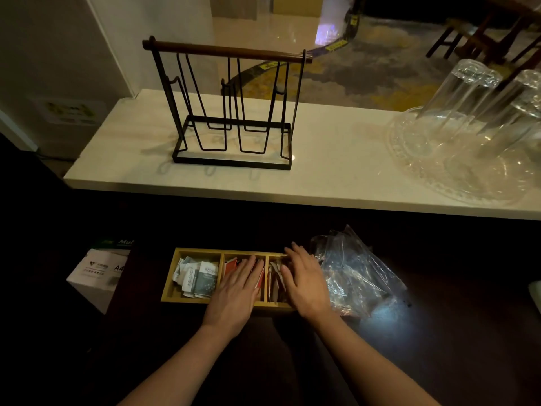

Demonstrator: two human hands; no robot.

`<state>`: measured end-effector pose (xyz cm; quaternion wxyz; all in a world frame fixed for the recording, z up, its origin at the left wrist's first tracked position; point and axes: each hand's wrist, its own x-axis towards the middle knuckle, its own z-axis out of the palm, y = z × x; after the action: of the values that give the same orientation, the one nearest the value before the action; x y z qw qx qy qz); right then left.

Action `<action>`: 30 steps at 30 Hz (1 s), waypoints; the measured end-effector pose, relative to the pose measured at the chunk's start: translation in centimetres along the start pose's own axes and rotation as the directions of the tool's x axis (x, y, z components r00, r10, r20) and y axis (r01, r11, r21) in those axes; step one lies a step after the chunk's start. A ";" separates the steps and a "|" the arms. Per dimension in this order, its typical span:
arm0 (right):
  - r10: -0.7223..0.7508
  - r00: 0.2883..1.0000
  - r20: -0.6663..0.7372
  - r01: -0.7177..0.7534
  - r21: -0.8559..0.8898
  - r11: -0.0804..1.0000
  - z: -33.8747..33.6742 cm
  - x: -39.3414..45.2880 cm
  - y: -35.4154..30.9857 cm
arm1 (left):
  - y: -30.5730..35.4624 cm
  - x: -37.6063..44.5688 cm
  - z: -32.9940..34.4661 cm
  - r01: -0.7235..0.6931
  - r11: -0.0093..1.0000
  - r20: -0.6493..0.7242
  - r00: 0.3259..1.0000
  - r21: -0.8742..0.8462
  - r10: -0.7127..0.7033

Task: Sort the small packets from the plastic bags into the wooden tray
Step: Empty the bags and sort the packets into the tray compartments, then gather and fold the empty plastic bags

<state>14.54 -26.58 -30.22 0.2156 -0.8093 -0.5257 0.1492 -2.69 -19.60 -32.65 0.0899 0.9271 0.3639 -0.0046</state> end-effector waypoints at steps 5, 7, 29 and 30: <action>-0.027 0.996 0.080 0.034 -0.088 0.996 1.6 -1.1 0.1 | 0.3 0.1 0.3 0.012 1.000 0.014 1.000 -0.007 -0.012; -0.046 0.993 0.105 0.062 -0.148 0.987 2.1 -0.8 -0.1 | 0.3 0.0 0.3 0.014 1.000 0.005 1.000 -0.005 -0.014; 0.797 0.585 0.150 -0.784 0.354 0.509 -7.6 0.6 16.2 | 2.9 0.6 -1.9 -0.163 0.985 0.085 0.984 0.059 0.158; 0.781 0.598 0.181 -0.769 0.404 0.495 -6.9 0.6 16.3 | 3.2 0.8 -1.9 -0.189 0.980 0.100 0.978 0.069 0.181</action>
<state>30.83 -33.15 -32.50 0.3101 -0.8883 -0.0551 0.3343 -0.09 -21.03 -30.35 0.0707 0.9585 0.2711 -0.0535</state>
